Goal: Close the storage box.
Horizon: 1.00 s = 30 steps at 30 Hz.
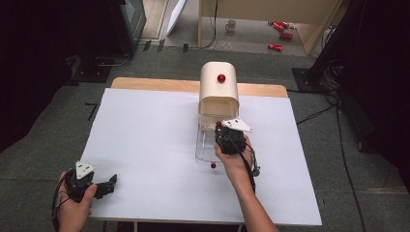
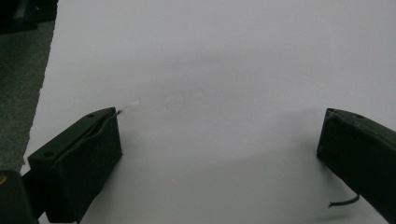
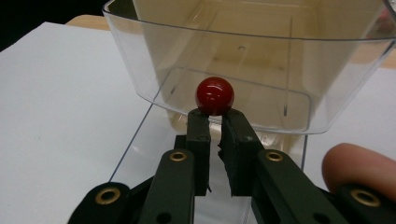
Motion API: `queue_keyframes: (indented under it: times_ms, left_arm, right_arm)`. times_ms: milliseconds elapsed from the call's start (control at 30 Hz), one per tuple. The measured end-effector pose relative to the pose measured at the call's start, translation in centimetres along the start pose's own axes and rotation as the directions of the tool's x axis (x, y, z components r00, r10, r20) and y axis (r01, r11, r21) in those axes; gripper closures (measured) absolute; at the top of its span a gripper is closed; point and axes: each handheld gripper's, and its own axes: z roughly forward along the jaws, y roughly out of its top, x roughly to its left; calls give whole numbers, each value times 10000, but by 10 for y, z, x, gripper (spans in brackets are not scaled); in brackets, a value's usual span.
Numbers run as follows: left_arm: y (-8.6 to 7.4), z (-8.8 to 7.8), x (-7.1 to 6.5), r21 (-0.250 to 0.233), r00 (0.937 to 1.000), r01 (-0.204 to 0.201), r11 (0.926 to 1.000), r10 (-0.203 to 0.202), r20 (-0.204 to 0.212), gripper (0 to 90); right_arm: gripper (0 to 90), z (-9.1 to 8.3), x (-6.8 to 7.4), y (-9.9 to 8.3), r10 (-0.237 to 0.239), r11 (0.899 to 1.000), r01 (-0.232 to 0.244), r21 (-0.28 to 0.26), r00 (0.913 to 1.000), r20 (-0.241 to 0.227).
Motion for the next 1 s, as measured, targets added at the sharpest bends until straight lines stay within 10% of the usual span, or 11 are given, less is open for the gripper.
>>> queue_keyframes:
  times_ms: [833, 1000]
  left_arm:
    - [0, 0, 0, -40, 10000, 38, 10000, -38, 6, 0]
    - [0, 0, 0, -24, 10000, 35, 10000, -35, 9, 0]
  right_arm:
    - [813, 22, -7, 17, -32, 10000, 32, -9, 10000, 70]
    - [680, 18, -8, 16, 159, 9999, -160, -27, 9996, -219]
